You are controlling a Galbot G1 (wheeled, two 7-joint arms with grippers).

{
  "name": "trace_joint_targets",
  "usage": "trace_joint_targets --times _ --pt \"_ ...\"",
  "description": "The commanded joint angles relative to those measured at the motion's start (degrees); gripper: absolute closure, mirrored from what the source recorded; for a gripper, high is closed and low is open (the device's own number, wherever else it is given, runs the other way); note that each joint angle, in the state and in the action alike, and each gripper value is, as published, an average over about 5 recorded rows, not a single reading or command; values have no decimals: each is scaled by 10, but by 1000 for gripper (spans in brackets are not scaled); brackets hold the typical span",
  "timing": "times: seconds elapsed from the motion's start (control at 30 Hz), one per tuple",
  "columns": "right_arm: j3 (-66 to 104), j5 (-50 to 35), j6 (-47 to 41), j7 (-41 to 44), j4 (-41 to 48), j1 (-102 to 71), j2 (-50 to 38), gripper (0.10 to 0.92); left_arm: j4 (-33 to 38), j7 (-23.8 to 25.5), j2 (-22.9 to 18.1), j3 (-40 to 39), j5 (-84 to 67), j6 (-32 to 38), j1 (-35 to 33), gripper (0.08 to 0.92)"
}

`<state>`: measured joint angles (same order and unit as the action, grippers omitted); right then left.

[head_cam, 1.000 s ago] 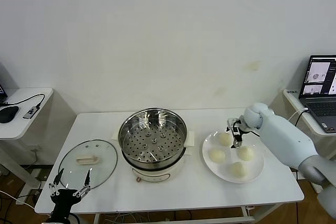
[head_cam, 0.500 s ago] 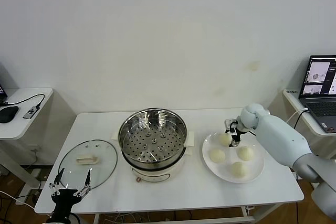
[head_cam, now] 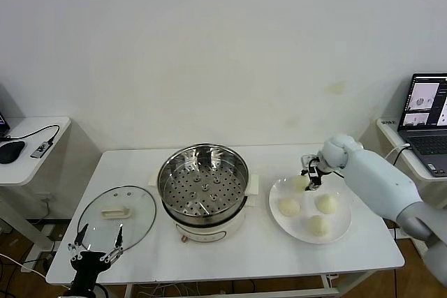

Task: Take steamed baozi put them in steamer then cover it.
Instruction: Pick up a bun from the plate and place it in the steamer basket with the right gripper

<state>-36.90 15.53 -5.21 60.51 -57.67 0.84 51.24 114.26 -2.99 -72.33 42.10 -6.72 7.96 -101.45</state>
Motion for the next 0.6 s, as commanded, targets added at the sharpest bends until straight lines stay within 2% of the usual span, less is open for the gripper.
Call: trace_joint_targets --times 0.03,0.3,0.6 --pt "-82 -119 -5 16 -103 123 -55 459 -1 0 3 -1 -24 -3 0 177" --pt "-191 -249 8 19 -134 281 -32 457 -3 4 20 -5 -64 -12 -3 177" --pt "-269 -315 48 -4 -121 352 88 457 -3 12 29 -15 -101 -15 -9 177"
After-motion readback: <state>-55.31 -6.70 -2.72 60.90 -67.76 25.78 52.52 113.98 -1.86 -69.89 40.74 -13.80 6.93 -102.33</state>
